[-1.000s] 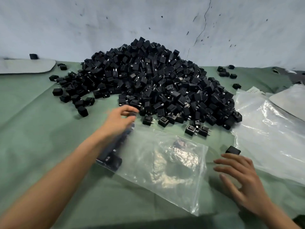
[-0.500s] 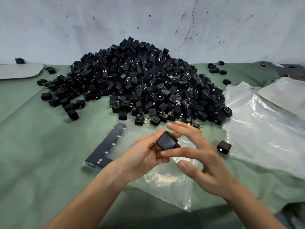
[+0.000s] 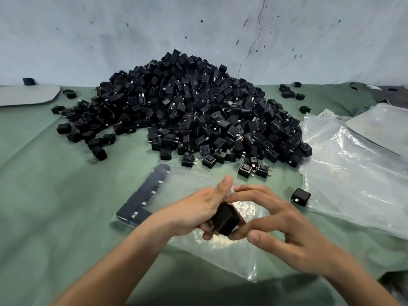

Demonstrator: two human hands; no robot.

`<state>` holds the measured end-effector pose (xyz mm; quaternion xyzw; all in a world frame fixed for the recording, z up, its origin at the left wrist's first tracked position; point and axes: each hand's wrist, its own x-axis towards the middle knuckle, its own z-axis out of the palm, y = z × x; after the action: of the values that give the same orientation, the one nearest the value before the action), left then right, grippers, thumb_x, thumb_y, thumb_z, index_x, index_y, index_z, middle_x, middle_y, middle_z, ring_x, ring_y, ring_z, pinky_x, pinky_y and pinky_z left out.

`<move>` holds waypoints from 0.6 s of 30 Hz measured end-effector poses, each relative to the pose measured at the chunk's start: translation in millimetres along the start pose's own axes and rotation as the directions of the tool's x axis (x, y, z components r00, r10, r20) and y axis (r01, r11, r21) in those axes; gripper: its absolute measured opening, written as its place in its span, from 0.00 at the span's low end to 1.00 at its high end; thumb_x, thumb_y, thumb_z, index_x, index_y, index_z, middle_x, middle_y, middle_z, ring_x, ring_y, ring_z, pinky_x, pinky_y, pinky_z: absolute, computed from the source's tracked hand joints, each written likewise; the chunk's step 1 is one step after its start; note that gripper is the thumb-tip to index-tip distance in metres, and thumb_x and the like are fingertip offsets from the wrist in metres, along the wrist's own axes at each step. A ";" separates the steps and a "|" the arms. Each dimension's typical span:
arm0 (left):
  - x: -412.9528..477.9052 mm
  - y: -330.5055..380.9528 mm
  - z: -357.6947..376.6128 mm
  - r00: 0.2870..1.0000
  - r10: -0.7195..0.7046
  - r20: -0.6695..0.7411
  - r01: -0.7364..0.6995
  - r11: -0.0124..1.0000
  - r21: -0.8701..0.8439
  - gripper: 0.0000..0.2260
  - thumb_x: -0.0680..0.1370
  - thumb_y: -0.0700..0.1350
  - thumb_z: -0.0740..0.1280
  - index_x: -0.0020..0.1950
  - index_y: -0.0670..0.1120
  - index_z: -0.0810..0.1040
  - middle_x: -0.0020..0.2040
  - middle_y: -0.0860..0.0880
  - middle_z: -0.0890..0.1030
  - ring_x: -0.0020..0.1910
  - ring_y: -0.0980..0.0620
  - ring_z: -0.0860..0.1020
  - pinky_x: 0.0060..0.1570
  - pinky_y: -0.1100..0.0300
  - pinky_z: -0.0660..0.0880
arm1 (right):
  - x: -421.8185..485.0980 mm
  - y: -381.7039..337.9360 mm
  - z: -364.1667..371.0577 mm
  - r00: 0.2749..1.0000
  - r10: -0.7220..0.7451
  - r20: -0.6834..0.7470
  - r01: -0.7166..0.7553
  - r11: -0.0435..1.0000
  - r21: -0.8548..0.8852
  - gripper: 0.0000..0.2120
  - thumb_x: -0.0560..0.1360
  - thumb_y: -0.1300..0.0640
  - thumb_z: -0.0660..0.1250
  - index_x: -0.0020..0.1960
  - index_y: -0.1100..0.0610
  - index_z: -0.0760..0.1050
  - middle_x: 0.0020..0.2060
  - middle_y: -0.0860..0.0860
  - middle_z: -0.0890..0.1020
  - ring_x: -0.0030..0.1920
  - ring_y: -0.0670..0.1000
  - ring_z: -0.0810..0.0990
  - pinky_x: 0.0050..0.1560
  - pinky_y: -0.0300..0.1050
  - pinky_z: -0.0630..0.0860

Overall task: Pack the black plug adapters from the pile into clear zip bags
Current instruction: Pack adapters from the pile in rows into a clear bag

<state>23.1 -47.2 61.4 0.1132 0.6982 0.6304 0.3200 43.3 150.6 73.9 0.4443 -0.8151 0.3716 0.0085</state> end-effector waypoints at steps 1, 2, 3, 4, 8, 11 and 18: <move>1.5 -0.2 1.6 1.000 0.011 0.000 -0.011 0.999 0.050 0.36 0.67 0.74 0.48 0.43 0.46 0.82 0.28 0.48 0.77 0.20 0.57 0.69 0.22 0.67 0.67 | -2.8 -1.5 -1.9 1.000 0.009 0.008 -0.008 1.000 -0.008 0.13 0.77 0.50 0.61 0.50 0.49 0.85 0.65 0.47 0.75 0.69 0.53 0.68 0.65 0.58 0.66; 3.5 -0.8 3.8 1.000 0.028 0.001 -0.028 0.994 0.107 0.40 0.66 0.75 0.49 0.45 0.42 0.82 0.30 0.43 0.77 0.21 0.56 0.70 0.22 0.66 0.67 | -5.5 -2.9 -3.9 1.000 0.018 0.016 -0.018 1.000 -0.011 0.13 0.77 0.50 0.61 0.50 0.48 0.84 0.64 0.47 0.75 0.69 0.52 0.69 0.65 0.58 0.67; 5.7 -1.8 5.9 0.999 0.042 0.000 -0.041 0.986 0.162 0.45 0.66 0.75 0.49 0.47 0.36 0.82 0.33 0.36 0.77 0.23 0.54 0.71 0.22 0.66 0.67 | -7.8 -4.5 -6.2 0.999 0.027 0.023 -0.026 1.000 -0.015 0.12 0.77 0.49 0.61 0.51 0.47 0.84 0.63 0.46 0.75 0.69 0.52 0.69 0.65 0.56 0.67; 8.2 -2.6 7.9 0.999 0.042 -0.001 -0.041 0.978 0.206 0.48 0.65 0.76 0.49 0.50 0.33 0.80 0.36 0.32 0.77 0.24 0.52 0.71 0.22 0.66 0.67 | -9.7 -5.8 -8.8 0.999 0.034 0.032 -0.034 0.999 -0.021 0.12 0.77 0.49 0.62 0.51 0.46 0.84 0.62 0.46 0.76 0.68 0.51 0.70 0.64 0.55 0.67; 17.6 -3.0 17.4 0.999 -0.031 0.007 0.028 0.957 0.290 0.47 0.71 0.77 0.46 0.51 0.35 0.81 0.41 0.31 0.78 0.35 0.43 0.75 0.24 0.64 0.71 | -15.3 -7.8 -18.6 0.995 0.076 0.072 -0.071 0.996 -0.062 0.11 0.78 0.47 0.62 0.51 0.44 0.84 0.60 0.42 0.76 0.67 0.47 0.70 0.65 0.49 0.66; 24.6 -2.5 22.4 0.999 -0.036 -0.025 0.042 0.938 0.344 0.46 0.69 0.77 0.45 0.51 0.40 0.82 0.47 0.31 0.80 0.36 0.44 0.77 0.23 0.63 0.73 | -19.7 -6.5 -22.3 0.988 0.107 0.107 -0.099 0.992 -0.083 0.16 0.79 0.42 0.58 0.51 0.43 0.84 0.62 0.39 0.76 0.69 0.45 0.68 0.66 0.45 0.65; 33.2 -2.3 29.1 0.990 0.003 -0.140 0.041 0.948 0.315 0.43 0.69 0.76 0.43 0.51 0.42 0.81 0.32 0.41 0.78 0.25 0.55 0.73 0.25 0.62 0.73 | -32.8 2.8 -20.6 0.972 0.208 0.108 -0.184 0.964 -0.194 0.16 0.78 0.37 0.55 0.54 0.36 0.80 0.66 0.36 0.72 0.71 0.41 0.63 0.67 0.46 0.65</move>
<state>15.3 -5.5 49.1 0.1122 0.8120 0.5132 0.2543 54.7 187.7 75.8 0.3815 -0.8846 0.2654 -0.0397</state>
